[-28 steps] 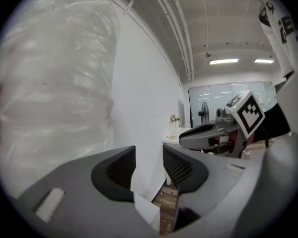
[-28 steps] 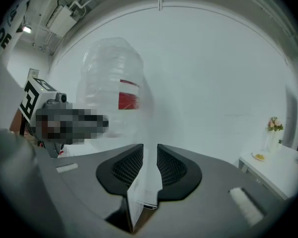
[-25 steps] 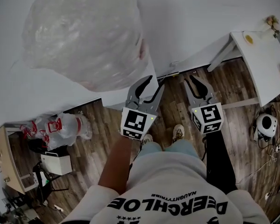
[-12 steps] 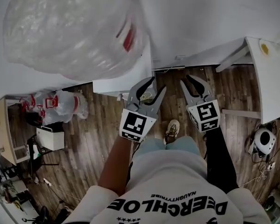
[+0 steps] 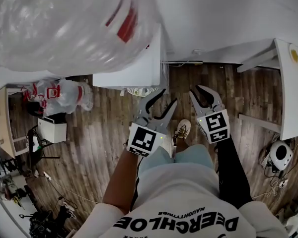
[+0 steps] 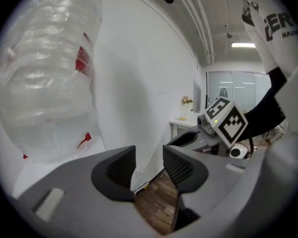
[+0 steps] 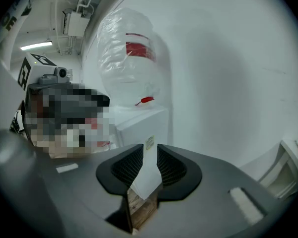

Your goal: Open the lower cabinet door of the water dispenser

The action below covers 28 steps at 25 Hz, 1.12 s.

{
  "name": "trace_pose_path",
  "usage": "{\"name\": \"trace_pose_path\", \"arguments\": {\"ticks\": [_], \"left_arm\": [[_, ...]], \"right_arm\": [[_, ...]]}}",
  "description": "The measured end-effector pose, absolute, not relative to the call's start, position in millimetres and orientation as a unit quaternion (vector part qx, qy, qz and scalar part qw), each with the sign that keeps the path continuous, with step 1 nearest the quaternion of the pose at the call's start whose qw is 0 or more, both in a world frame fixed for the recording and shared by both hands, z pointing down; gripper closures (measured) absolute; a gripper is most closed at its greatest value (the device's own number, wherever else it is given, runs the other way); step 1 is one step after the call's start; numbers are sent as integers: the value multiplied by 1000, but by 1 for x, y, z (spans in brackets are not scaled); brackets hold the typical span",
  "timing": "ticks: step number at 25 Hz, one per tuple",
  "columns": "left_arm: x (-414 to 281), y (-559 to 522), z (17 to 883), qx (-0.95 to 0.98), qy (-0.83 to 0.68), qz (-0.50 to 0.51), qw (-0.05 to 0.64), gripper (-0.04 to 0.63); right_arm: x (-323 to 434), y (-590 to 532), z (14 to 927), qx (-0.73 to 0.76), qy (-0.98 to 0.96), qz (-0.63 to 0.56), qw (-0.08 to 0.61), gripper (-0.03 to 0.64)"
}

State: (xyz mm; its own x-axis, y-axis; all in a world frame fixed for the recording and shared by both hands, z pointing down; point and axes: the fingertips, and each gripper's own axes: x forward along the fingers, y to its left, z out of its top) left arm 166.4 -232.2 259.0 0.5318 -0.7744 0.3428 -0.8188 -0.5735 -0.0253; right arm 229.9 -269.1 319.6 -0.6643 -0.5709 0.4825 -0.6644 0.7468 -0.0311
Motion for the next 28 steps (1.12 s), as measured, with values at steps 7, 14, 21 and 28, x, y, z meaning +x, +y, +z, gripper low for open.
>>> {"name": "trace_pose_path", "arguments": {"ticks": [7,14,21,28], "left_arm": [[164,-225,304,865,-453,192,97,414],[162,-222,355,862,-435,219,140,414],[151,-231,397,845,-447,246,159,414],[142,-229,455,825,-462,265,186,414]], "right_arm": [[222,-255,371,292,-909,87,283,548],[214,-248,431,267,-906,103,313,547],[203,-249,481,246,-902,104,338,545],[186,-249,534,209,-902,73,371,520]]}}
